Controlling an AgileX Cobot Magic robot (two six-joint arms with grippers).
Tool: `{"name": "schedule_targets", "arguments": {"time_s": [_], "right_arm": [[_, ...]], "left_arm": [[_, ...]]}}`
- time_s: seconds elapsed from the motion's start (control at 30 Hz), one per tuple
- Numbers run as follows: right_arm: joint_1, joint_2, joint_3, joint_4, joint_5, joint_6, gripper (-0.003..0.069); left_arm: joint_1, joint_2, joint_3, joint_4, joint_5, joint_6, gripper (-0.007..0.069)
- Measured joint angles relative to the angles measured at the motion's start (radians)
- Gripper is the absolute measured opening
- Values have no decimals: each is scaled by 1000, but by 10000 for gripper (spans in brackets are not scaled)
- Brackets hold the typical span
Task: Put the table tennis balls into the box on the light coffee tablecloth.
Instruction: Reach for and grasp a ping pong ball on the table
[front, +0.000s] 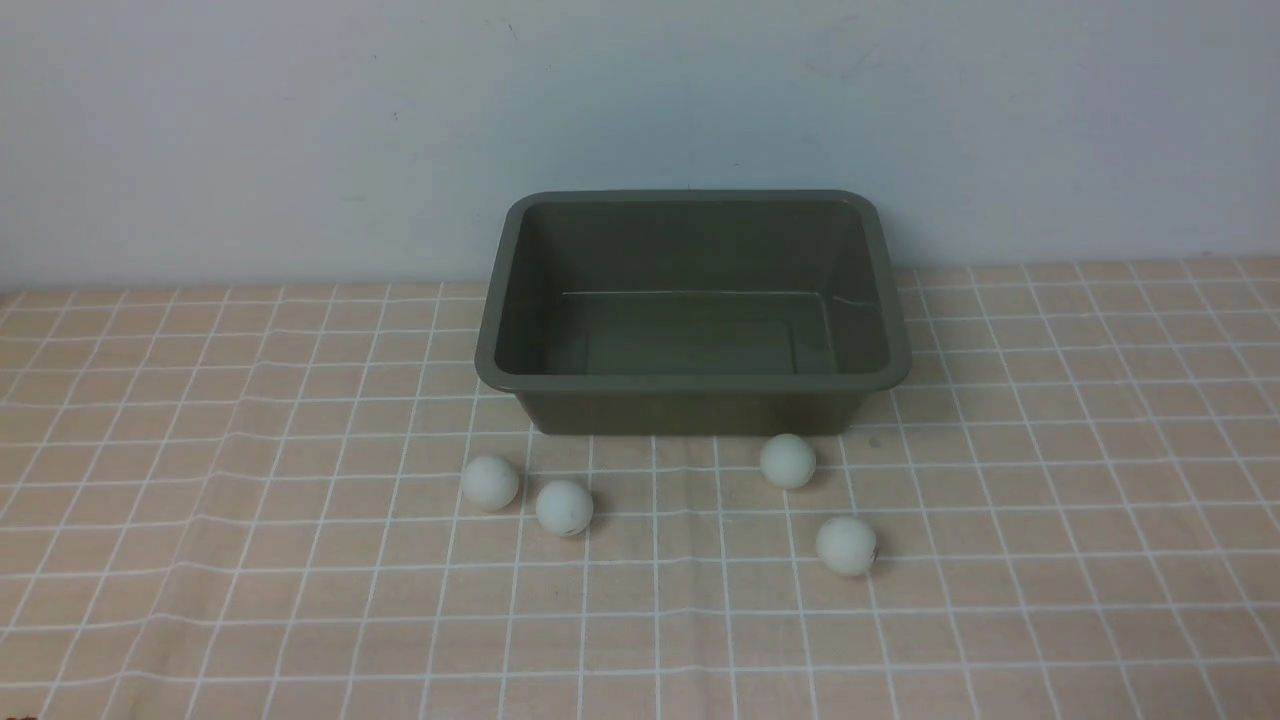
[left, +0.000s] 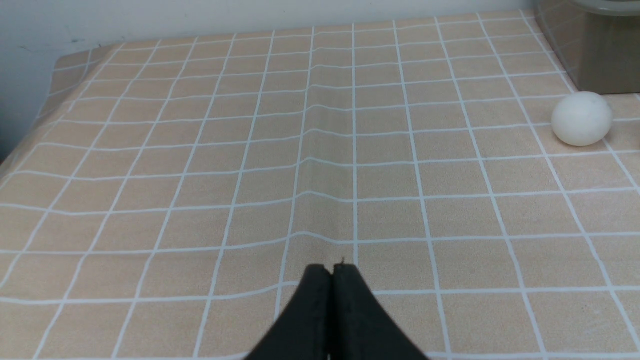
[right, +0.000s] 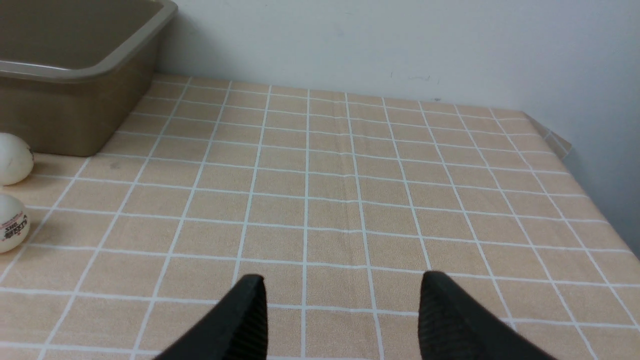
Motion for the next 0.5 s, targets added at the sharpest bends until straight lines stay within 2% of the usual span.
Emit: {"name": "schedule_targets", "arguments": {"time_s": [0.1, 0.5], "right_arm": [[0, 1, -37, 24, 29, 0, 384], [0, 79, -485, 32, 266, 23, 384]], "left_arm": [[0, 0, 0, 0, 0, 0, -68], [0, 0, 0, 0, 0, 0, -68]]}}
